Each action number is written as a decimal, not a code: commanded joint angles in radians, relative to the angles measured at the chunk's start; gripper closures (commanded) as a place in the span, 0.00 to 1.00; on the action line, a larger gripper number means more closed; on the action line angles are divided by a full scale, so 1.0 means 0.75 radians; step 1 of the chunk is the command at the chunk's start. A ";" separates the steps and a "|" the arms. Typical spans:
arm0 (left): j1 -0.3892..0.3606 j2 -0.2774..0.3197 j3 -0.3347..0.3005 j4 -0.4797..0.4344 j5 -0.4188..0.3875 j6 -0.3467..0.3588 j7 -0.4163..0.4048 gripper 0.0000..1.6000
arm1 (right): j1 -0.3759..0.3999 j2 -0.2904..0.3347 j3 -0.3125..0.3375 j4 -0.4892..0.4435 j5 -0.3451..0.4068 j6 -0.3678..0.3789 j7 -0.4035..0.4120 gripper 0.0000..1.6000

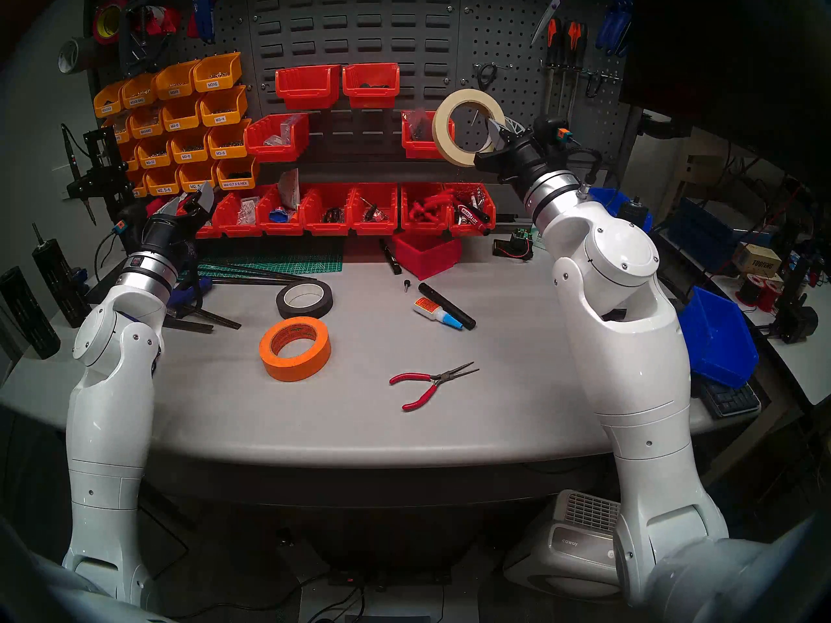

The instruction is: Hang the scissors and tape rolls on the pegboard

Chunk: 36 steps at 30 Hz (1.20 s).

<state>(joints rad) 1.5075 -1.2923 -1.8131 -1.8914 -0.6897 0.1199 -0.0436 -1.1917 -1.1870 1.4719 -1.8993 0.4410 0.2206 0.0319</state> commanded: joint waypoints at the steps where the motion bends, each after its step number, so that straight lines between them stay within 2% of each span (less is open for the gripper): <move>1: -0.023 -0.002 -0.011 -0.046 -0.005 -0.016 0.001 0.00 | 0.105 -0.036 0.020 -0.003 -0.041 -0.085 -0.051 1.00; 17: -0.019 -0.009 -0.014 -0.035 -0.010 -0.017 0.007 0.00 | 0.189 -0.103 0.008 0.102 -0.168 -0.231 -0.183 1.00; 21: -0.019 -0.012 -0.014 -0.033 -0.010 -0.018 0.011 0.00 | 0.216 -0.142 -0.001 0.135 -0.200 -0.268 -0.238 1.00; 36: -0.018 -0.016 -0.020 -0.031 -0.014 -0.020 0.021 0.00 | 0.331 -0.186 -0.049 0.251 -0.261 -0.317 -0.293 1.00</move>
<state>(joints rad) 1.5172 -1.3022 -1.8196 -1.8869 -0.6982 0.1193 -0.0317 -1.0410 -1.3094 1.4352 -1.7244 0.2769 0.0232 -0.1705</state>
